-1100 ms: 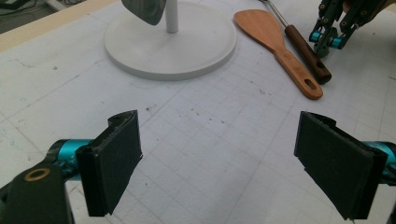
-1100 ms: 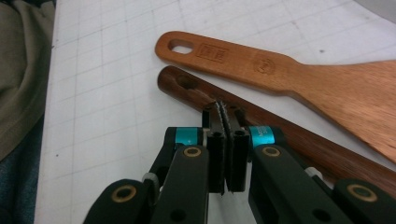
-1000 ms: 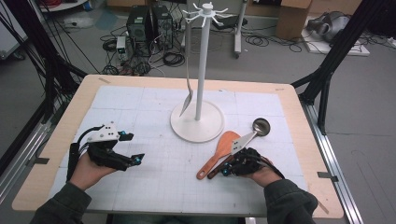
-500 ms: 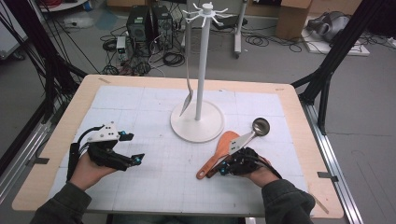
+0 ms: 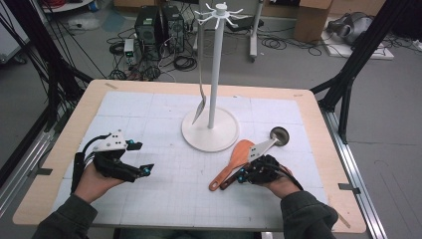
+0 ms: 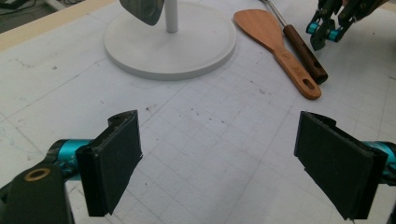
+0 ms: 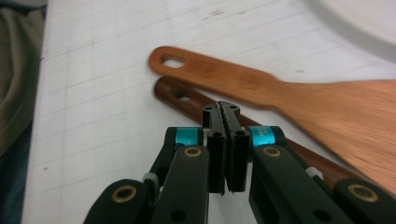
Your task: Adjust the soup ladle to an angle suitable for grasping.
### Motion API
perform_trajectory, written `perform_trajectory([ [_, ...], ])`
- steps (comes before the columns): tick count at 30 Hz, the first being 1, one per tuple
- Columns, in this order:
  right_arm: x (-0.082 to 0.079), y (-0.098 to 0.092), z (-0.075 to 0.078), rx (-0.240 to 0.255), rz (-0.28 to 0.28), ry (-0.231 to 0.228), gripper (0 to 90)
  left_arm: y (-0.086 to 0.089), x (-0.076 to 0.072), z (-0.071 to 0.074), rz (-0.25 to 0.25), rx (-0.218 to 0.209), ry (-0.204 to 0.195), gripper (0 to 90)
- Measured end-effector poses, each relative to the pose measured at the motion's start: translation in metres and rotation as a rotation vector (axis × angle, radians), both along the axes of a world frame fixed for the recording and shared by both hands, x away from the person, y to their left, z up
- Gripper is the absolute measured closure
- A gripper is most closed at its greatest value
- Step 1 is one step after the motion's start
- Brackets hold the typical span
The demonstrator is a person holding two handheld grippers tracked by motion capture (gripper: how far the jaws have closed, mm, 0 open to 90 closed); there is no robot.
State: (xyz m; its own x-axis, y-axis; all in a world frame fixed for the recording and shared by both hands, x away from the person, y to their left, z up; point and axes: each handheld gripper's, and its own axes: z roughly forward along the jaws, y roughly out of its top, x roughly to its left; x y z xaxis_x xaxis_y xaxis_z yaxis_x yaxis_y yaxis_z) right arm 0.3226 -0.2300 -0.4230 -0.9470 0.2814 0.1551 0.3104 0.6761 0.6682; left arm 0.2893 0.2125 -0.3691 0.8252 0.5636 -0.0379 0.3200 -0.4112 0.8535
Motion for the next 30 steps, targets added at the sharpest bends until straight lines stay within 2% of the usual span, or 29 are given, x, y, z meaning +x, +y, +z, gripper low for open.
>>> perform_trajectory([
  [6,0.010,-0.022,0.008,0.027,-0.122,-0.028,89.5,0.000,0.000,0.000,0.001,0.003,0.000,15.3],
  [13,0.024,-0.039,0.006,0.003,-0.237,-0.051,89.5,0.000,0.000,0.000,-0.002,0.004,-0.001,15.3],
  [19,0.036,-0.046,0.003,-0.013,-0.297,-0.066,89.5,-0.001,0.000,0.000,-0.004,0.005,0.001,15.3],
  [25,0.047,-0.059,-0.002,-0.014,-0.388,-0.080,89.5,-0.001,0.001,-0.001,-0.006,0.009,0.001,15.3],
  [30,0.057,-0.064,-0.003,-0.053,-0.440,-0.092,89.5,-0.001,0.001,-0.001,-0.007,0.008,0.001,15.3],
])
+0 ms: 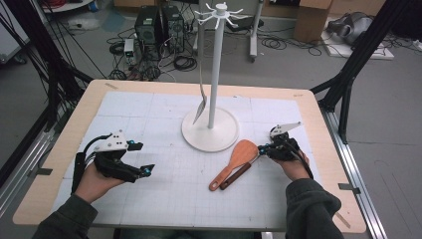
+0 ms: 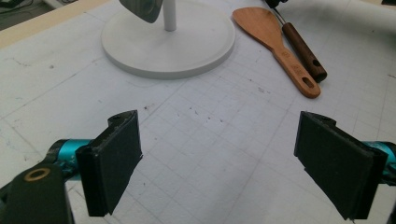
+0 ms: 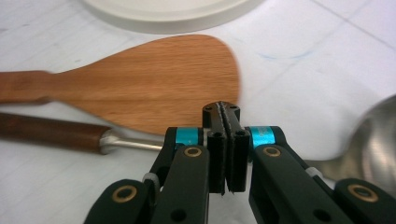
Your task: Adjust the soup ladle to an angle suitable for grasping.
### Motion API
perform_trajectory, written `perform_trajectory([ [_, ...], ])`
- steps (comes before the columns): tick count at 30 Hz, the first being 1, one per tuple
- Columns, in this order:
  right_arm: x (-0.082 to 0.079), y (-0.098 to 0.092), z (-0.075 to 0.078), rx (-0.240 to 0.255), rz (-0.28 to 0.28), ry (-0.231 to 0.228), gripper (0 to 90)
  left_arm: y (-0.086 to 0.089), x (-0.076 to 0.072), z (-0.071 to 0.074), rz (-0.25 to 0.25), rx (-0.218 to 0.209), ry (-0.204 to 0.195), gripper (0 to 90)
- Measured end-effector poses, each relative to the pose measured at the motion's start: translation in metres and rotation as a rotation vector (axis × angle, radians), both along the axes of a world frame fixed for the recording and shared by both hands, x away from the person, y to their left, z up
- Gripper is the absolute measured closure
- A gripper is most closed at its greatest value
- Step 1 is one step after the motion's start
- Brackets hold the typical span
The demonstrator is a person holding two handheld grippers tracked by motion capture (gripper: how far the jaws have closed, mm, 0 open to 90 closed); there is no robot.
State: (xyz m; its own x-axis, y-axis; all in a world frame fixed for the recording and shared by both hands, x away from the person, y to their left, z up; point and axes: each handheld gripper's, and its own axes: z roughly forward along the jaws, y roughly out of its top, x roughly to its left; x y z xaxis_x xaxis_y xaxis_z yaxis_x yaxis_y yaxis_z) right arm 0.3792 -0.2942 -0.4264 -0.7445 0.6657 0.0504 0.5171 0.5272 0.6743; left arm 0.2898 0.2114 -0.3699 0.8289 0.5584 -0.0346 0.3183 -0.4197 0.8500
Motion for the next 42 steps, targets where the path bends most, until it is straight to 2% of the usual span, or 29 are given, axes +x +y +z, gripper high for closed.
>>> perform_trajectory([
  [9,0.010,-0.004,-0.005,-0.029,-0.058,0.007,89.5,0.000,0.000,0.000,-0.004,0.001,0.000,15.3],
  [26,0.006,-0.006,-0.003,-0.054,-0.060,0.016,89.5,-0.001,-0.001,0.000,-0.005,-0.002,-0.001,15.3],
  [34,0.009,-0.012,-0.004,-0.057,-0.104,0.000,89.5,-0.001,-0.001,0.000,-0.010,0.005,-0.001,15.3],
  [42,0.006,-0.015,-0.003,-0.056,-0.115,0.020,89.5,-0.001,-0.001,0.000,-0.012,0.004,-0.001,15.3],
])
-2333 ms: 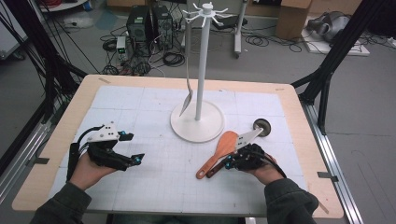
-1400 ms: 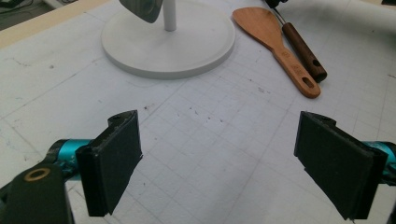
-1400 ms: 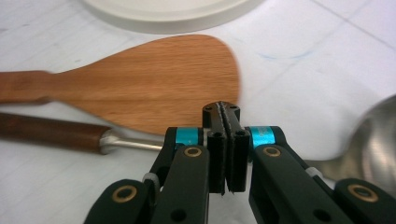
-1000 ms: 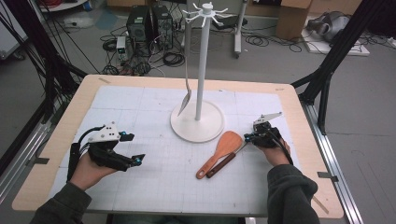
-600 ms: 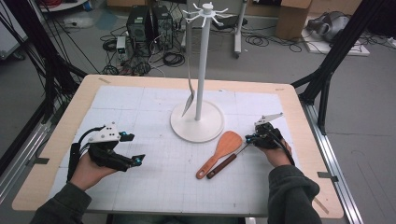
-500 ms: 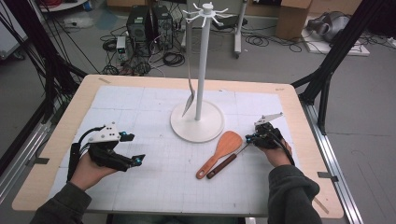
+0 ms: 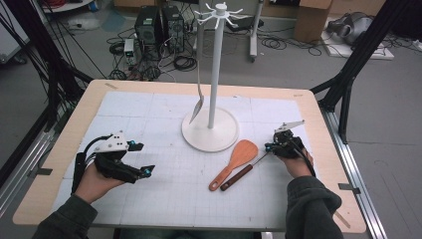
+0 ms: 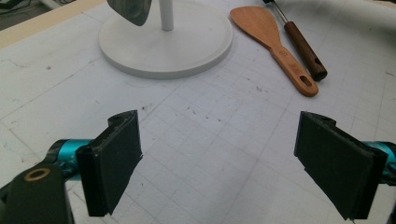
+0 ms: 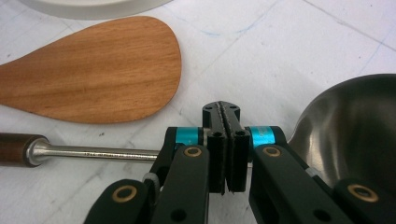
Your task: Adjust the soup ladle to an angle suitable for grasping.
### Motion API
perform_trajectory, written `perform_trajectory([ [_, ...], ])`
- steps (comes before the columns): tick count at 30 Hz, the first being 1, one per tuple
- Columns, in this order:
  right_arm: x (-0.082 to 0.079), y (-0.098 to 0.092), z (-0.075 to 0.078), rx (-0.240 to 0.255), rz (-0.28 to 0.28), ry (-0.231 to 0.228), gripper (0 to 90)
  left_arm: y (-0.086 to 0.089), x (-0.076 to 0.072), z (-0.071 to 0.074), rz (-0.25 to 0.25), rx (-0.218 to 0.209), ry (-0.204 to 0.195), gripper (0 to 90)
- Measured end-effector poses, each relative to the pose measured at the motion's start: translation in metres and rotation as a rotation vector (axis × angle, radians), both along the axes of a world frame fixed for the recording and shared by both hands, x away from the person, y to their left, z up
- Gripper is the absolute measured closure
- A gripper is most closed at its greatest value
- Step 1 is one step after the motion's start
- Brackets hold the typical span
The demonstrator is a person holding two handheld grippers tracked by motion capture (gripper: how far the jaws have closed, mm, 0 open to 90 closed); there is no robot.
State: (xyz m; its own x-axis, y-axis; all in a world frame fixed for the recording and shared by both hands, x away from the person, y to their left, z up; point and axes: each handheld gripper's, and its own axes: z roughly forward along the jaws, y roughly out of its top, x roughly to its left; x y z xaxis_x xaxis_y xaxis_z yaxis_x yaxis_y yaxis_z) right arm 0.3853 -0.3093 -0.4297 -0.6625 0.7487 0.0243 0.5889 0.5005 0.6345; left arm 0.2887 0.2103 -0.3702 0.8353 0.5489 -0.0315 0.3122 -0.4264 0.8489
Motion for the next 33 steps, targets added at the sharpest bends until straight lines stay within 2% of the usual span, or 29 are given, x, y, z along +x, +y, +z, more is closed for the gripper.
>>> perform_trajectory([
  [13,-0.013,-0.008,0.000,0.005,-0.006,0.014,89.5,-0.001,0.000,0.000,-0.001,0.005,-0.001,15.3],
  [23,-0.022,-0.011,0.000,-0.018,0.001,0.035,89.5,-0.001,0.000,-0.001,-0.005,0.006,0.000,15.3],
  [33,-0.029,-0.015,-0.001,-0.009,0.001,0.042,89.5,-0.002,-0.001,0.000,-0.004,0.005,-0.002,15.3],
])
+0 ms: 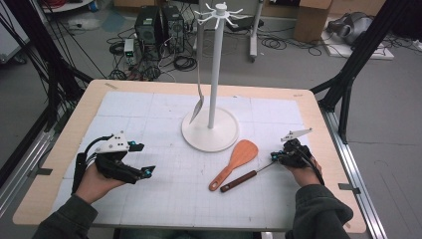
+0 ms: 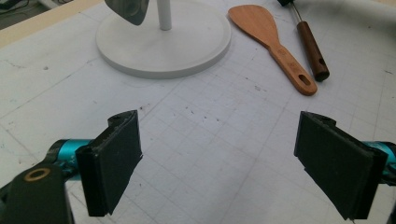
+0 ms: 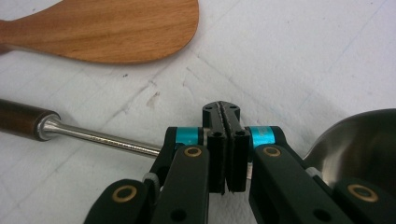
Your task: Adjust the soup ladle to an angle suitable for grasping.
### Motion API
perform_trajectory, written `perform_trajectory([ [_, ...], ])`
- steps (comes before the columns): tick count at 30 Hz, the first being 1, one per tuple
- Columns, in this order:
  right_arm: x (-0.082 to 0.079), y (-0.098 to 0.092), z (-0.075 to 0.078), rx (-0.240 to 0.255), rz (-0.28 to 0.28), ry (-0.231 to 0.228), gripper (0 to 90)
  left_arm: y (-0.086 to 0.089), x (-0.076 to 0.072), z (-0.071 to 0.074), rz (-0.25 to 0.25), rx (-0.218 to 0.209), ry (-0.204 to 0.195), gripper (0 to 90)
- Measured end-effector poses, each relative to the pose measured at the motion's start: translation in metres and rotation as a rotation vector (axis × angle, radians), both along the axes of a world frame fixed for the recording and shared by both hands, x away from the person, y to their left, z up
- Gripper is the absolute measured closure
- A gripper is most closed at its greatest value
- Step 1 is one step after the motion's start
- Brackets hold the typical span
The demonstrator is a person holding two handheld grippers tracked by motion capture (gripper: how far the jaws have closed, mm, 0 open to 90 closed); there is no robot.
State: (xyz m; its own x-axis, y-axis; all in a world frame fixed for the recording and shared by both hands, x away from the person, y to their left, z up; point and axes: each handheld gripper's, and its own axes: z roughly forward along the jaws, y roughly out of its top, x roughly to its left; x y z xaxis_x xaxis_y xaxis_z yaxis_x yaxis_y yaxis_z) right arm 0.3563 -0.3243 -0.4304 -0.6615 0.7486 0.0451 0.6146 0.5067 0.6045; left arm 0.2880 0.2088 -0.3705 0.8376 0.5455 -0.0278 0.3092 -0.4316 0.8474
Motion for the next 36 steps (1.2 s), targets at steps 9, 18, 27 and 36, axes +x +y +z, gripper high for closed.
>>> perform_trajectory([
  [9,-0.008,-0.005,0.000,0.000,0.006,0.004,89.5,0.000,0.000,0.000,0.000,0.000,-0.001,15.3],
  [18,-0.017,-0.010,0.000,0.010,0.009,0.010,89.5,0.000,0.000,0.000,0.000,0.001,-0.002,15.3],
  [27,-0.027,-0.015,0.000,0.014,0.013,0.022,89.5,-0.001,0.000,0.000,-0.001,0.002,0.001,15.3],
  [36,-0.028,-0.002,0.007,0.025,0.082,-0.006,89.5,-0.001,0.000,-0.001,0.000,0.003,0.000,15.3],
])
